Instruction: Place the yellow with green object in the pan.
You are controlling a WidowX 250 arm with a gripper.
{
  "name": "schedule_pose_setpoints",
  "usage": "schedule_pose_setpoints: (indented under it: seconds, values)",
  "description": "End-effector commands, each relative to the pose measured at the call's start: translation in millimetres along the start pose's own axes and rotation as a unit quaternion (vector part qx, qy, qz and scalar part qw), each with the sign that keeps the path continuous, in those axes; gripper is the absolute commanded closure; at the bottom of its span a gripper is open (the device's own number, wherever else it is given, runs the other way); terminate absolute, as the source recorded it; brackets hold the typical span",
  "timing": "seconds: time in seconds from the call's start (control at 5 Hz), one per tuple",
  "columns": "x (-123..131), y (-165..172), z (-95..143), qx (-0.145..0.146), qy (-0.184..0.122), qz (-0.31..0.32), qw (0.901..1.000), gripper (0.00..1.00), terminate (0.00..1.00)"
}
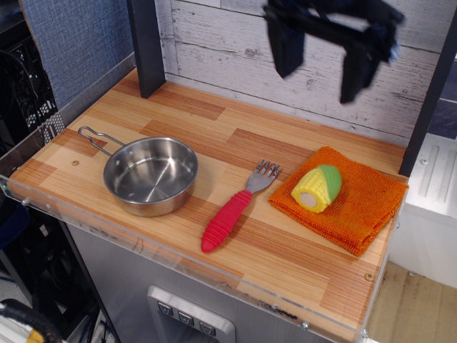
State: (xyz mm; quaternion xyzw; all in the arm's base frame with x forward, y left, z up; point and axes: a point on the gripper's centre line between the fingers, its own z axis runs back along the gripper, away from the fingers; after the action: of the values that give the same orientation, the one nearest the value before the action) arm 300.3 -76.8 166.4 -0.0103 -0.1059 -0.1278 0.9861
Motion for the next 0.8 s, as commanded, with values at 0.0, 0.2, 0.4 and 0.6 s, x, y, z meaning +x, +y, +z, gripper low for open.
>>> schedule_pose_setpoints:
  seconds: [0.0, 0.2, 0.4, 0.6]
  values:
    - [3.1, 1.7, -32.5, 0.038, -0.031, -0.002, 0.9988, 0.00, 0.00]
    - [6.7, 7.4, -68.1, 0.041, -0.001, -0.004, 0.9992, 0.00, 0.00]
    - [1.6, 15.1, -96.0, 0.027, 0.038, 0.006, 0.9989, 0.00, 0.00]
    - [-2.1, 17.2, -114.4, 0.027, 0.047, 0.011, 0.9985, 0.00, 0.00]
